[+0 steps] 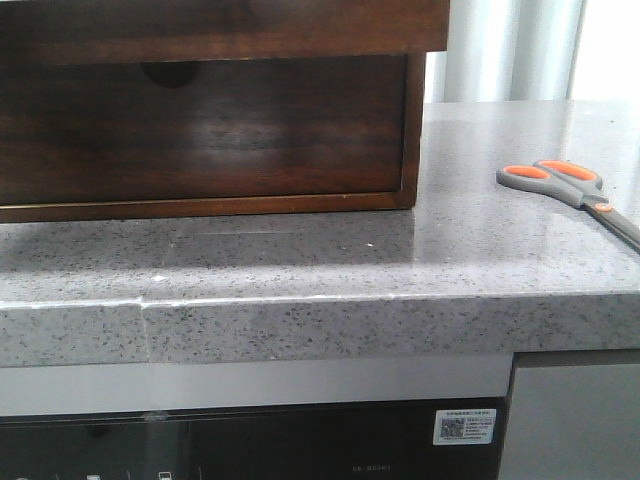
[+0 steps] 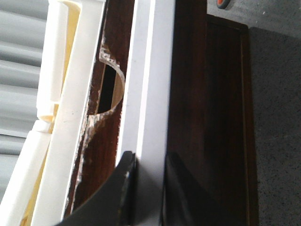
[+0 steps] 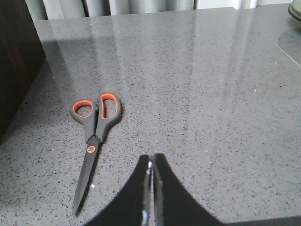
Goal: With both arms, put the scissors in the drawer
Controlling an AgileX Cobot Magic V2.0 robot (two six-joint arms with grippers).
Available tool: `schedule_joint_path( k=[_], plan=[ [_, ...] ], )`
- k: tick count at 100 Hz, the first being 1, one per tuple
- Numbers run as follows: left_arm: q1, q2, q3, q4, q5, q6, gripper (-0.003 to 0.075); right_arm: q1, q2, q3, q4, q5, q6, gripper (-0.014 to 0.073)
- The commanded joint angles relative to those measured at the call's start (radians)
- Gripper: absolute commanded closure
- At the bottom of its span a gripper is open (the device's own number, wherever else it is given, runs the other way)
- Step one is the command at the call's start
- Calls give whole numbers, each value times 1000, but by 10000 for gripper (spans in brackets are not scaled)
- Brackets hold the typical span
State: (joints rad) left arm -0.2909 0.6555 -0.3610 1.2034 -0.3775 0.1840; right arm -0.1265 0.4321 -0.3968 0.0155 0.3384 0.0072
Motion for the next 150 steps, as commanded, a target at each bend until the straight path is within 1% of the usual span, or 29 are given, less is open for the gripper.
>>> schedule_joint_path(
  k=[1, 11, 39, 44, 51, 63, 68, 71, 87, 98, 105, 118, 123, 140, 150],
  plan=[
    [-2, -38, -27, -78, -3, -81, 716, -2, 13, -34, 1, -68, -2, 710],
    [-2, -59, -18, -45, -14, -109, 716, -2, 13, -34, 1, -67, -2, 710],
    [-2, -66, -18, -45, -43, -111, 715, -2, 13, -34, 1, -67, -2, 710],
    [-2, -66, -18, -45, -43, -111, 706, -2, 13, -34, 1, -67, -2, 710],
    [-2, -66, -18, -47, -39, -111, 647, -2, 13, -34, 1, -67, -2, 710],
    [-2, -66, -18, -47, -39, -111, 474, -2, 13, -34, 1, -67, -2, 710],
    [-2, -66, -18, -47, -39, -111, 430, -2, 13, -34, 1, -67, -2, 710],
    [-2, -66, -18, -47, -39, -111, 419, -2, 13, -34, 1, -64, -2, 710],
    [-2, -66, -18, -47, -41, -111, 416, -2, 13, -34, 1, -31, -7, 710],
    [-2, -66, -18, -47, -68, -122, 416, -2, 13, -34, 1, -22, -7, 710],
    [-2, -66, -18, -11, -84, -184, 416, -2, 13, -34, 1, -22, -7, 710],
    [-2, -66, -18, 141, -87, -305, 416, -2, 13, -34, 1, -22, -7, 710],
    [-2, -66, -18, 152, -95, -331, 416, -2, 13, -34, 1, -22, -7, 710],
    [-2, -66, -18, 154, -127, -354, 415, -2, 13, -34, 1, -22, -7, 710],
    [-2, -66, -11, 214, -127, -401, 415, -2, 13, -34, 1, -22, -7, 710]
  ],
)
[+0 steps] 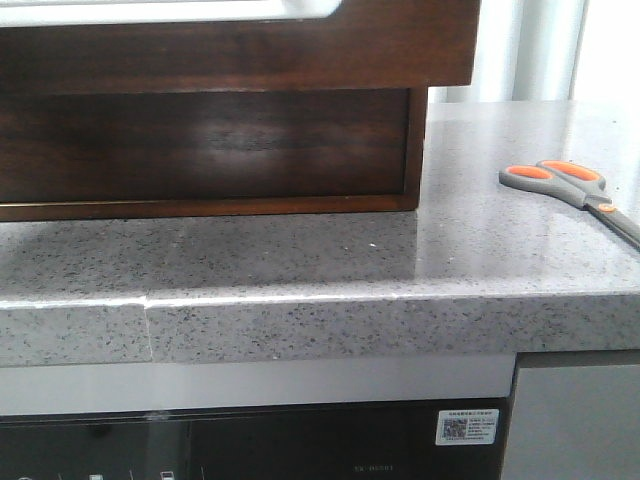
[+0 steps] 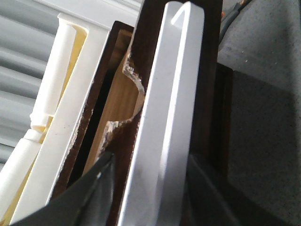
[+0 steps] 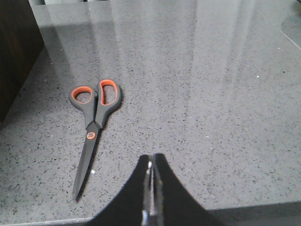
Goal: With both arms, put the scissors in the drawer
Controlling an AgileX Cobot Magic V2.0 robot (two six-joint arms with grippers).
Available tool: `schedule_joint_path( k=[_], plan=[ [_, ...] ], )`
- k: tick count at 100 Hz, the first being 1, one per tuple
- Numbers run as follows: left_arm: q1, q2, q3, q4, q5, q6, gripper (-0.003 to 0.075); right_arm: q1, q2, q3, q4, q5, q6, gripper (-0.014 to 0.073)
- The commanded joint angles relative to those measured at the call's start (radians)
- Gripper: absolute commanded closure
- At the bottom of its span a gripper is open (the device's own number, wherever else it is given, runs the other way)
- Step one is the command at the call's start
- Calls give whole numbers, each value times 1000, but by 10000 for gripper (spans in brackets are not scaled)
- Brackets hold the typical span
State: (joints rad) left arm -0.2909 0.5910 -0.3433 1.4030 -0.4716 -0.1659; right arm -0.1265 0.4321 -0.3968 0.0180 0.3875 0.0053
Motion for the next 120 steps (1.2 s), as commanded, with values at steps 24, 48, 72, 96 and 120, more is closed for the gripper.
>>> schedule_joint_path(
  k=[24, 48, 72, 96, 120],
  plan=[
    [-2, -1, -7, 28, -124, -76, 416, -2, 13, -34, -1, -74, -5, 710],
    [-2, -1, -33, -186, -166, -76, 416, 32, 14, -50, -1, -67, -17, 709],
    [-2, -54, -110, -387, -158, -76, 439, 145, 120, -162, -1, 11, -58, 603],
    [-2, -226, -119, -562, 12, -76, 710, 248, 356, -348, -1, 85, -58, 378],
    [-2, -375, -119, -753, 261, -78, 716, 250, 651, -598, 16, 305, -56, 373]
  ],
)
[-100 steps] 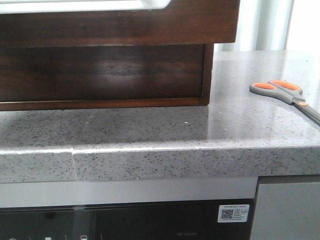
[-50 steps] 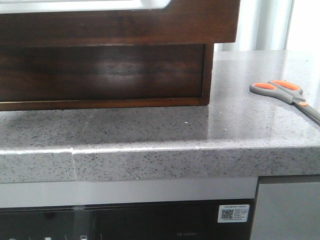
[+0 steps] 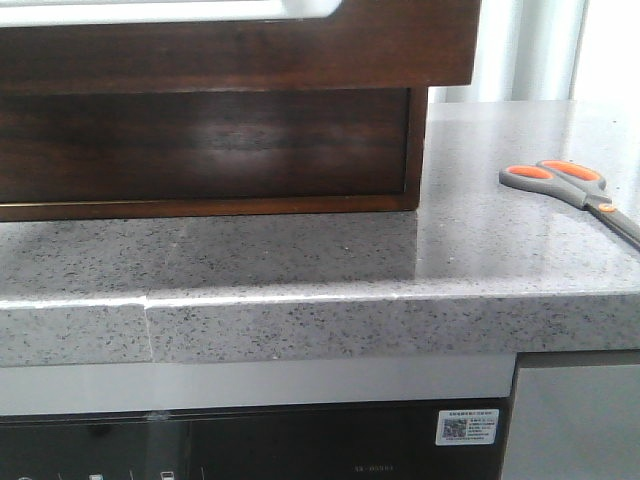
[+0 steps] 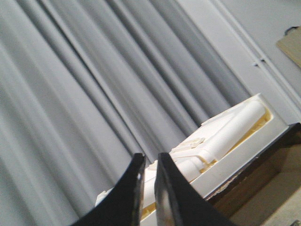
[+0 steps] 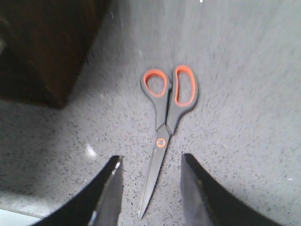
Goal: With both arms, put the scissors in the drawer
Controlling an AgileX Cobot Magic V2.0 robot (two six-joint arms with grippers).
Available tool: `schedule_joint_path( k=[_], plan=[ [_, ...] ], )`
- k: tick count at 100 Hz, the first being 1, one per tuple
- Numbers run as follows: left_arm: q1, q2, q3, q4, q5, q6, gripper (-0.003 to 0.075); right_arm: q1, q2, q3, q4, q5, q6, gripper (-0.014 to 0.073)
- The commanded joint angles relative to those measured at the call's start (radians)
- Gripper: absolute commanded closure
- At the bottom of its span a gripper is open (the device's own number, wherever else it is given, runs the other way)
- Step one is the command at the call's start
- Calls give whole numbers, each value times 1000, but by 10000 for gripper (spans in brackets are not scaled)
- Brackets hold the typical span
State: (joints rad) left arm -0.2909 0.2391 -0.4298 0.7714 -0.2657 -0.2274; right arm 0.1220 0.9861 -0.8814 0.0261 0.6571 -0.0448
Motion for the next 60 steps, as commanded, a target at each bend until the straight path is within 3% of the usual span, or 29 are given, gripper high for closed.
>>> schedule_joint_path(
  k=[1, 21, 33, 60],
  plan=[
    [-2, -26, -33, -127, 60, -16, 716, 2, 106, -129, 8, 50, -6, 373],
    [-2, -50, -33, -159, 137, -16, 716, 2, 342, -335, 19, 222, -6, 370],
    [-2, -50, -33, -159, 137, -16, 717, 2, 457, -430, 19, 296, 1, 305],
    [-2, -50, -33, -159, 137, -16, 717, 0, 630, -527, -11, 372, 10, 288]
  ],
)
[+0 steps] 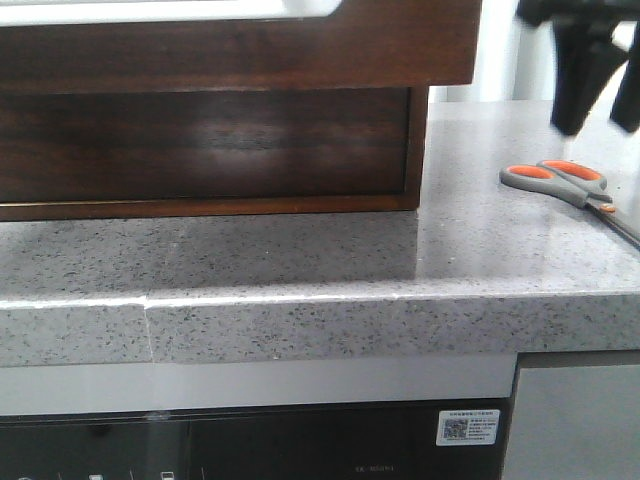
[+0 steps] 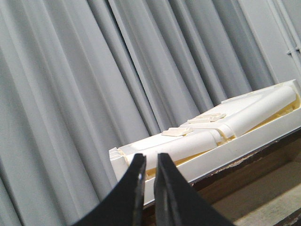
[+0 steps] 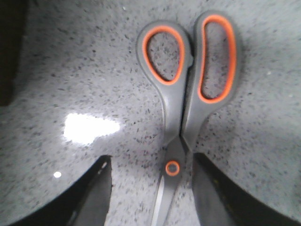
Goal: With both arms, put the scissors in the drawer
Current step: 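Lower the right gripper over the orange-handled scissors and grasp them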
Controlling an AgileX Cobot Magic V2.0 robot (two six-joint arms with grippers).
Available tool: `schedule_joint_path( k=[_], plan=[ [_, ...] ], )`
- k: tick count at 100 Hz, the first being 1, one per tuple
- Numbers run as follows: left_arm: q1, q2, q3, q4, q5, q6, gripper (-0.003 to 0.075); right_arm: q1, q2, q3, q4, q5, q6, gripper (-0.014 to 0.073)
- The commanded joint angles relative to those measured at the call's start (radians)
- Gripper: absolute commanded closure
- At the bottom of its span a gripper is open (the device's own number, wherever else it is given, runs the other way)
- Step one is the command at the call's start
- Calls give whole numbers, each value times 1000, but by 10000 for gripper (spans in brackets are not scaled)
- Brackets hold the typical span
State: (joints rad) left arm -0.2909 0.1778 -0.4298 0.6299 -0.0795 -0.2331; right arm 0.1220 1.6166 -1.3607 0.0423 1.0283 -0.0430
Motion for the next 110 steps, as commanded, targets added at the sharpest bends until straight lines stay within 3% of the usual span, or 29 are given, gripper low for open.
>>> schedule_joint_path(
  k=[1, 11, 110],
  plan=[
    [-2, 12, -33, -17, -49, -10, 717, 0, 2, -47, -32, 3, 16, 288],
    [-2, 12, -33, -17, -51, -10, 717, -4, 23, -48, -84, 13, 57, 288],
    [-2, 12, -33, -17, -55, -10, 717, -13, 136, -51, -75, 30, 59, 291]
  ],
)
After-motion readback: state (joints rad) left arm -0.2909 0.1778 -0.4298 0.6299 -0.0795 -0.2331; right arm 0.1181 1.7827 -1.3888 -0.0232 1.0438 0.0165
